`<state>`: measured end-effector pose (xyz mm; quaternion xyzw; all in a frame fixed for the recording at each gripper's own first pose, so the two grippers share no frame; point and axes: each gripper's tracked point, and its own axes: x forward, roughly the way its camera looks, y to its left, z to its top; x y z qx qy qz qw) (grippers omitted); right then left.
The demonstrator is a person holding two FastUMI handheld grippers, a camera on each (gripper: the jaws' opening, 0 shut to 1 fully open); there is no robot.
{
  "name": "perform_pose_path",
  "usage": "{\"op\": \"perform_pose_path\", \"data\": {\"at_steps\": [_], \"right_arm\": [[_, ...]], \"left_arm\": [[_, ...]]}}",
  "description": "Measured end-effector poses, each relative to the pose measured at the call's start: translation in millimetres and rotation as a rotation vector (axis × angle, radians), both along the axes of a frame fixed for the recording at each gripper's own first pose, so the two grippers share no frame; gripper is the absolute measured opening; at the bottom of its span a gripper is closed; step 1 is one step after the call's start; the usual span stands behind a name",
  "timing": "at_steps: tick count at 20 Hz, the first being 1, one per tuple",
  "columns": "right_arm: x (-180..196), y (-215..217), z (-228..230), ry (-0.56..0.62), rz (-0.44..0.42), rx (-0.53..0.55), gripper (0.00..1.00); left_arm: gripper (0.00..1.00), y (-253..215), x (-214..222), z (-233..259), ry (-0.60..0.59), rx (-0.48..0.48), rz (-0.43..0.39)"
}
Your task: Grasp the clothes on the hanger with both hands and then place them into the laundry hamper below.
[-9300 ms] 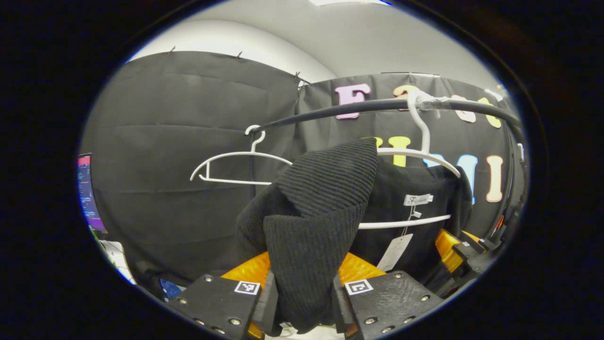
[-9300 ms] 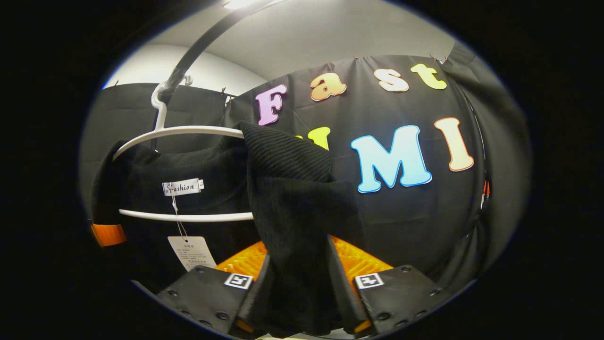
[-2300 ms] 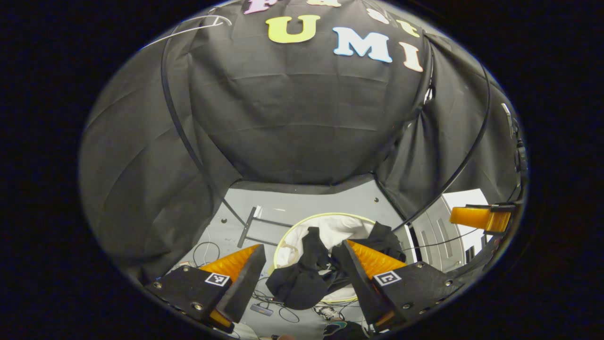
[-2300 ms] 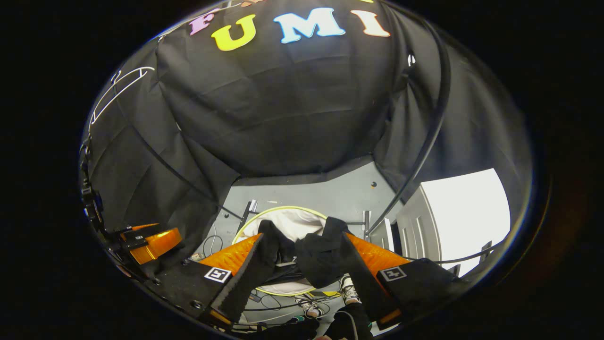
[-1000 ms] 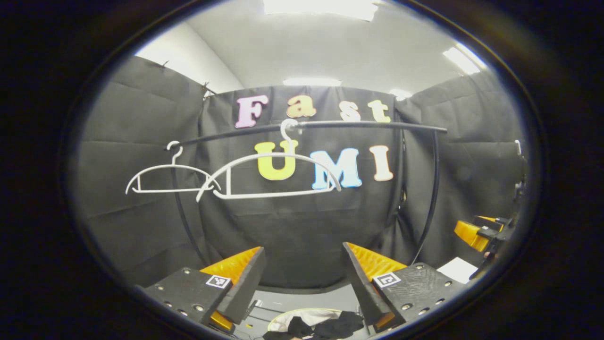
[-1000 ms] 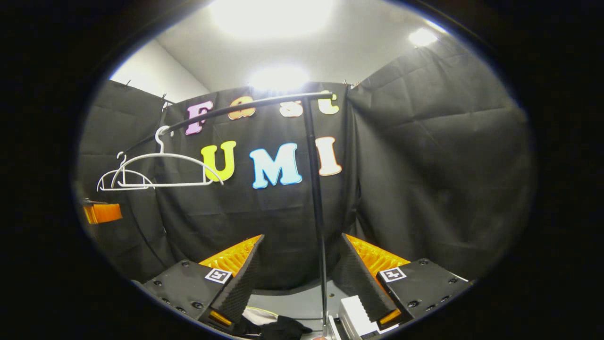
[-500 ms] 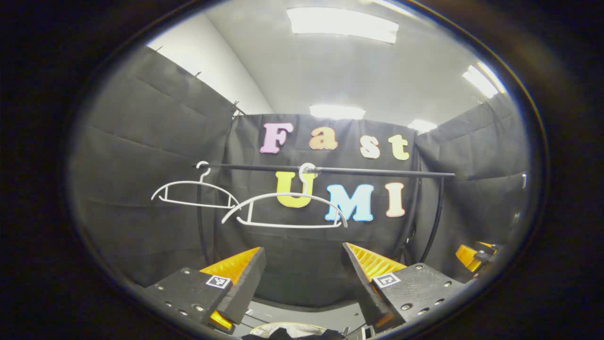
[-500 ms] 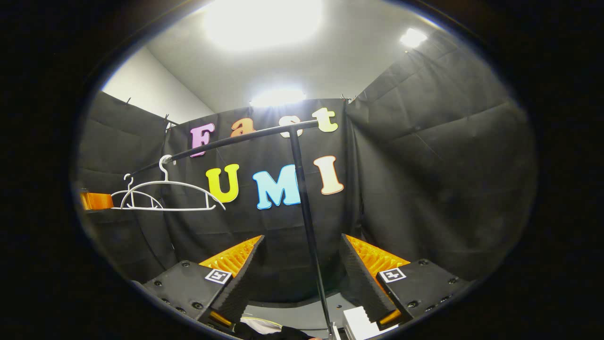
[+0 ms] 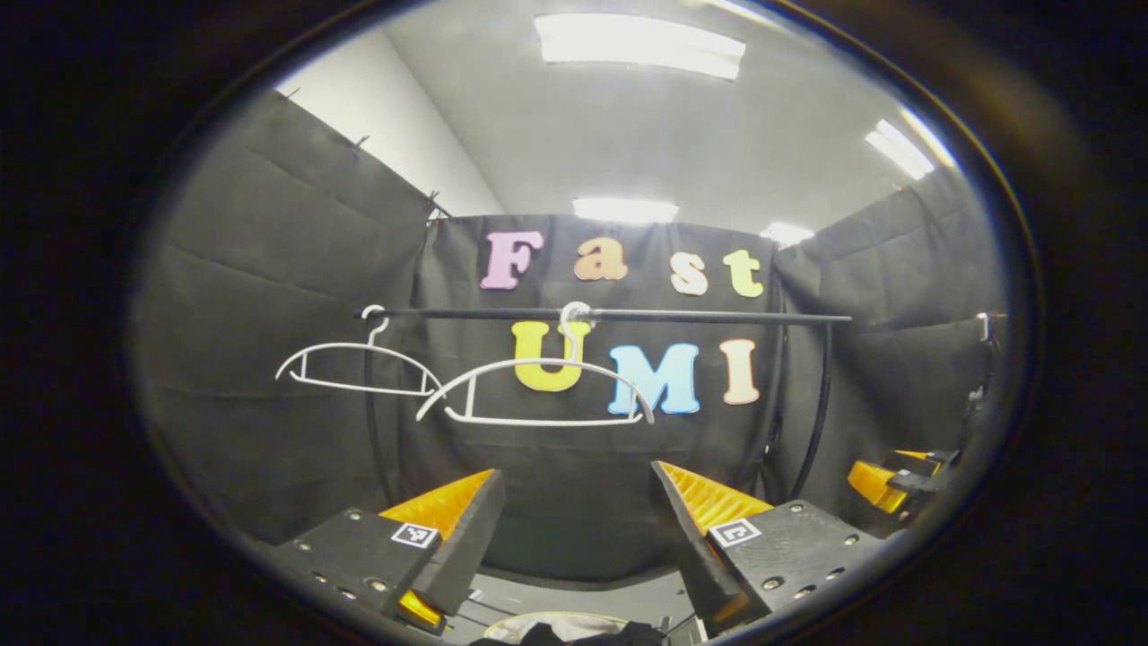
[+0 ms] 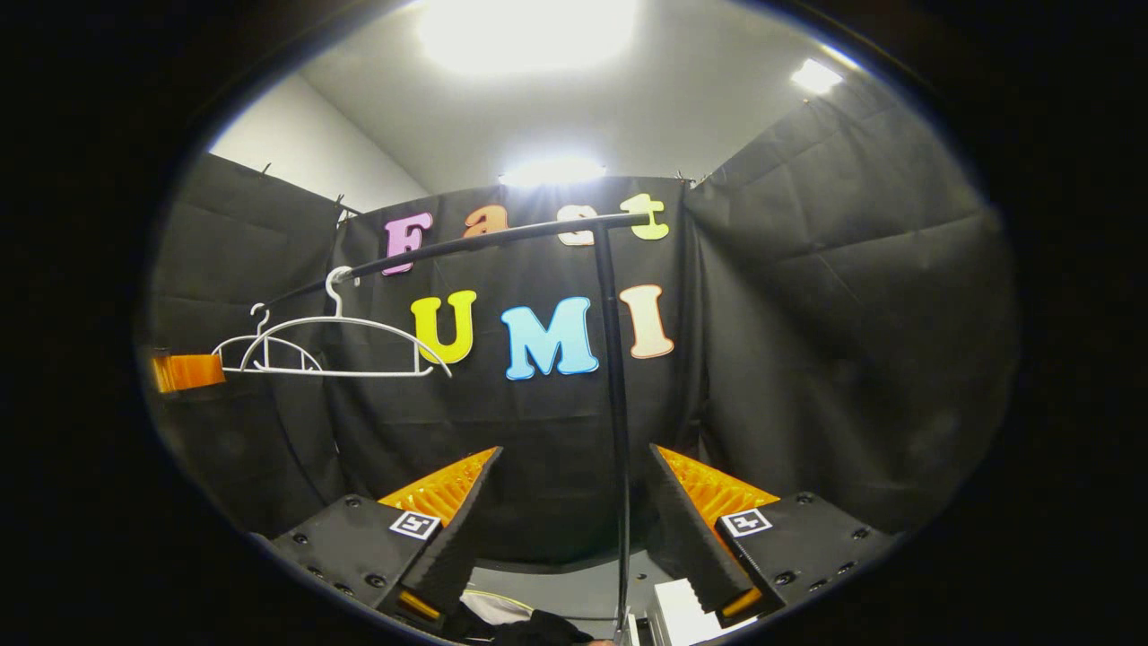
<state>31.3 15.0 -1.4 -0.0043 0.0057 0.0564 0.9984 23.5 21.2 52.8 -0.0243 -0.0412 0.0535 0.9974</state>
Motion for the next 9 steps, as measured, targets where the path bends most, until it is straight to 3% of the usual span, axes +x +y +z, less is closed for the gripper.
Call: {"op": "perform_pose_path", "data": {"at_steps": [8, 9], "right_arm": [[-5.4, 40.2, -6.4, 0.052, 0.025, 0.017, 0.98], [-3.9, 42.0, -6.4, 0.053, 0.022, 0.011, 0.92]], "left_arm": [[0.94, 13.0, 20.0, -46.3, 0.04, -0.018, -0.05], [0.94, 15.5, 24.3, -52.5, 0.044, -0.03, -0.057]]}}
